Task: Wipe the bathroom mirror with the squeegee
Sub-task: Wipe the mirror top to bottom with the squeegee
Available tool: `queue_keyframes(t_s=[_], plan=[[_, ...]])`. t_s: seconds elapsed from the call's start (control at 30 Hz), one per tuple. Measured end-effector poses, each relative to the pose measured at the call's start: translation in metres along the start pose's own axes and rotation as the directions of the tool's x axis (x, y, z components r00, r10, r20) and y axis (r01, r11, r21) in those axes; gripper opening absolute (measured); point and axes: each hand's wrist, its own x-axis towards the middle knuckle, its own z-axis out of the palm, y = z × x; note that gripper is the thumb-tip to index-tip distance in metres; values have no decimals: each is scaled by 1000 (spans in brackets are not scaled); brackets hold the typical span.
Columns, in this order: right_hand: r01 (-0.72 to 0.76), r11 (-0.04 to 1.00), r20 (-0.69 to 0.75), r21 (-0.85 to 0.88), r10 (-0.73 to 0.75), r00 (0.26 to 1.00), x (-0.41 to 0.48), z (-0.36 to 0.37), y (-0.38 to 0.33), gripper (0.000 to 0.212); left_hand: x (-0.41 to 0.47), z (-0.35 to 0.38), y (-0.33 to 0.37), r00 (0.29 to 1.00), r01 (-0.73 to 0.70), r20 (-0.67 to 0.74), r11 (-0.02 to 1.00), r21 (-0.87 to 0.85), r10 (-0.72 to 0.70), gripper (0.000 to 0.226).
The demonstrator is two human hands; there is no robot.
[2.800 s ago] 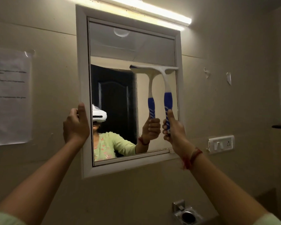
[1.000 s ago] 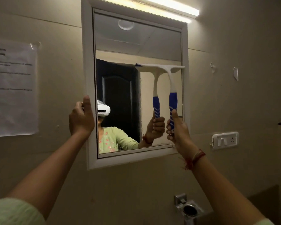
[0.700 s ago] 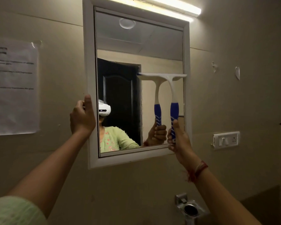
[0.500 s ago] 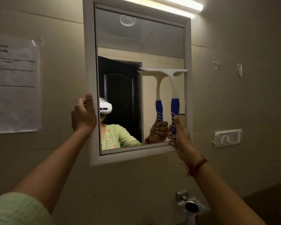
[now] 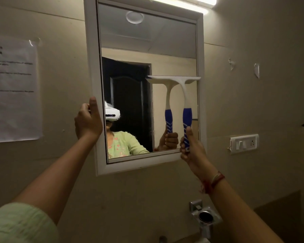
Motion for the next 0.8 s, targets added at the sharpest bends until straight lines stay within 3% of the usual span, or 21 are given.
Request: queue_keyframes(t_s=[0.27, 0.53, 0.8], plan=[[-95, 995, 4, 42, 95, 995, -28, -24, 56, 47, 1, 1, -1, 1000, -14, 2, 1000, 18, 14, 49], [-9, 995, 6, 102, 8, 1000, -5, 6, 13, 42, 2, 2, -3, 1000, -8, -4, 1000, 15, 8, 52], [-180, 973, -84, 148, 194, 977, -45, -21, 72, 44, 1, 2, -3, 1000, -4, -7, 1000, 13, 4, 50]])
